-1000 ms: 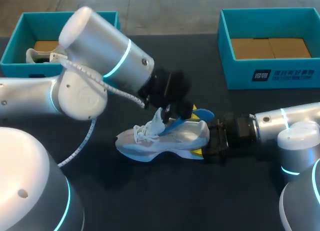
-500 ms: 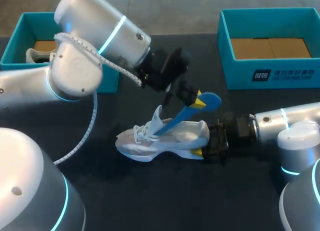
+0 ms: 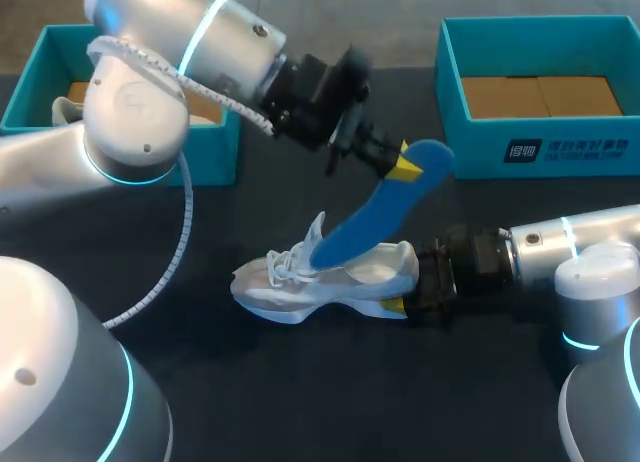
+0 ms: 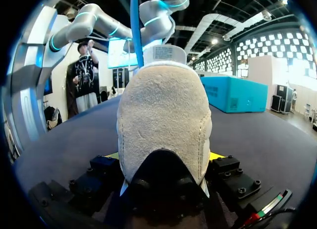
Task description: Take the shoe out of the shoebox, open the shoe tongue, remove and reinsert the insole, then place the shoe into the shoebox
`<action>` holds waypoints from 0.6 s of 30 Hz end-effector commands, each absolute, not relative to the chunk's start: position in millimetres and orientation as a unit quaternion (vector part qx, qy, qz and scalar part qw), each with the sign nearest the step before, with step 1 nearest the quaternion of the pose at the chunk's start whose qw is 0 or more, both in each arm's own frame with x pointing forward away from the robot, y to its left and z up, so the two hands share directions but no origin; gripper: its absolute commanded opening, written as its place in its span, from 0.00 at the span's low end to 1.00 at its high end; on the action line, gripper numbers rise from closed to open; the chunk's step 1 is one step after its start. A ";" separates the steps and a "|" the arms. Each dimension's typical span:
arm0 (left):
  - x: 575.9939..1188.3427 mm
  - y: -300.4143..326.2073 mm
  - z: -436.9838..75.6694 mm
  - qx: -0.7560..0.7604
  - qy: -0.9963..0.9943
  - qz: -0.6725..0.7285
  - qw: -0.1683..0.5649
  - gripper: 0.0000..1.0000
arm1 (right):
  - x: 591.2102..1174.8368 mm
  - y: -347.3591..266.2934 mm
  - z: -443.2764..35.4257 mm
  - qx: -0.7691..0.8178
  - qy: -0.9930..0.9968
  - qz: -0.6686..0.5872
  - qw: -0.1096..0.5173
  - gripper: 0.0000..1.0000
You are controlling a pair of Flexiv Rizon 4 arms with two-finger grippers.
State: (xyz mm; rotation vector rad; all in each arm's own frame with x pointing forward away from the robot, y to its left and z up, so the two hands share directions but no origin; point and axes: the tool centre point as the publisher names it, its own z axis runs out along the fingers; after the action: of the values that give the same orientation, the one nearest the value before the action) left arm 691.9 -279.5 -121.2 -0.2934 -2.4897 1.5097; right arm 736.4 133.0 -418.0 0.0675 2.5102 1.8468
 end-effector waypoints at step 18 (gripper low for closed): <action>675.1 -268.6 -86.9 -0.076 -0.833 0.538 0.104 0.00 | 735.9 135.0 -419.4 0.022 0.806 0.591 0.012 0.00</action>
State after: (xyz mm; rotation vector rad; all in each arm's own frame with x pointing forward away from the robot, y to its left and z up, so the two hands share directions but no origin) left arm 675.4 -269.0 -86.4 -0.2243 -2.4556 1.5853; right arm 736.4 133.0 -418.0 0.0676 2.5102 1.8468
